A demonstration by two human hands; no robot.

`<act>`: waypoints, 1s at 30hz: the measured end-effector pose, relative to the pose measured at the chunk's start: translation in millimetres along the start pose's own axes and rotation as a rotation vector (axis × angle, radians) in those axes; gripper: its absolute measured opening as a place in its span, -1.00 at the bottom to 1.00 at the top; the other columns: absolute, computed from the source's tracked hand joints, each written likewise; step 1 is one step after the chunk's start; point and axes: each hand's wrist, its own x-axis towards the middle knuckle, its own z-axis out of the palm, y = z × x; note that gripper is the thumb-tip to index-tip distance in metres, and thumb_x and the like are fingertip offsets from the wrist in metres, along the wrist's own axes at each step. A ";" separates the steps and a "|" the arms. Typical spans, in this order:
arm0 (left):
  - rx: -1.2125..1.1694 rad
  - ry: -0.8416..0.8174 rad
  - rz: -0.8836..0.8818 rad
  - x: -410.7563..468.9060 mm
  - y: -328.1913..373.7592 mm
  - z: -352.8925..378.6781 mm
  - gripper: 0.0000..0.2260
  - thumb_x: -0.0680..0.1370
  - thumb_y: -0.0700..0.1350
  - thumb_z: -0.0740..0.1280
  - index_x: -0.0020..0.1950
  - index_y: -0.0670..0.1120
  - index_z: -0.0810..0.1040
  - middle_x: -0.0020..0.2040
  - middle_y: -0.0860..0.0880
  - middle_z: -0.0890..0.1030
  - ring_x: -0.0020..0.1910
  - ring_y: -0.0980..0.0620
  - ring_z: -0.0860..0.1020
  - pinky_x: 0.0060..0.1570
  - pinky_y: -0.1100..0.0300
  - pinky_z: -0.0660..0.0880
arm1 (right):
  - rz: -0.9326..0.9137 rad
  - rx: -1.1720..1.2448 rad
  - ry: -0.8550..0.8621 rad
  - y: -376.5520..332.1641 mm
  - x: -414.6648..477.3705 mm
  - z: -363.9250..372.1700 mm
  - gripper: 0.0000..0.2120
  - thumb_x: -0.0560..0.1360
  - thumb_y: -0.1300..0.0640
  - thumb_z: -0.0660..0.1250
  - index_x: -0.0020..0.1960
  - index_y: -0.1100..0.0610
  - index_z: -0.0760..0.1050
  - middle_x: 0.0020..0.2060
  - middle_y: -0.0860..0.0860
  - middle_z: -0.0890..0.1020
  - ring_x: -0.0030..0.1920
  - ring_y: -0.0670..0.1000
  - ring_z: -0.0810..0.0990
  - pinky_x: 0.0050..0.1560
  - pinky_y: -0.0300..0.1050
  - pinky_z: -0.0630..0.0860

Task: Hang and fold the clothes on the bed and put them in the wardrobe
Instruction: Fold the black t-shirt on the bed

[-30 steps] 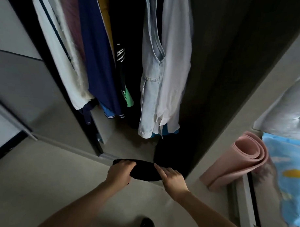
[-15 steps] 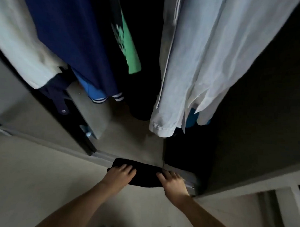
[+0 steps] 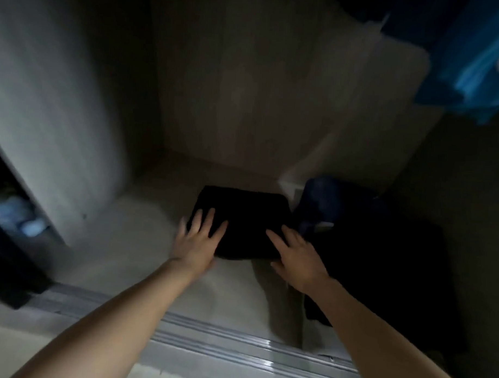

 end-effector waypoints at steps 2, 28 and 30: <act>-0.055 -0.162 -0.042 5.2 -1.6 32.1 -0.27 0.54 0.14 0.22 0.53 0.11 -0.19 0.54 -0.10 -0.23 0.51 -0.18 -0.14 0.40 -0.18 0.03 | 0.023 0.022 -0.090 -4.7 0.3 29.3 -0.37 0.60 -0.05 0.11 0.54 -0.07 -0.16 0.53 0.13 -0.09 0.52 0.13 -0.06 0.45 -0.01 0.04; -0.312 -0.102 -0.202 79.1 10.7 135.5 -0.38 0.52 0.34 -0.05 0.50 0.22 -0.22 0.54 -0.08 -0.24 0.50 -0.20 -0.22 0.40 -0.16 -0.15 | 0.118 0.028 -0.295 25.0 111.0 88.5 -0.35 0.50 -0.40 -0.12 0.50 -0.22 -0.25 0.50 0.07 -0.32 0.49 0.18 -0.31 0.45 0.15 -0.19; -0.381 -0.170 -0.156 78.5 3.5 127.5 -0.43 0.57 0.26 -0.01 0.51 0.20 -0.17 0.54 -0.05 -0.24 0.50 -0.14 -0.25 0.42 -0.12 -0.17 | 0.070 0.035 -0.254 6.8 82.6 92.3 -0.32 0.48 -0.41 -0.18 0.50 -0.19 -0.28 0.49 0.09 -0.35 0.48 0.18 -0.34 0.45 0.13 -0.22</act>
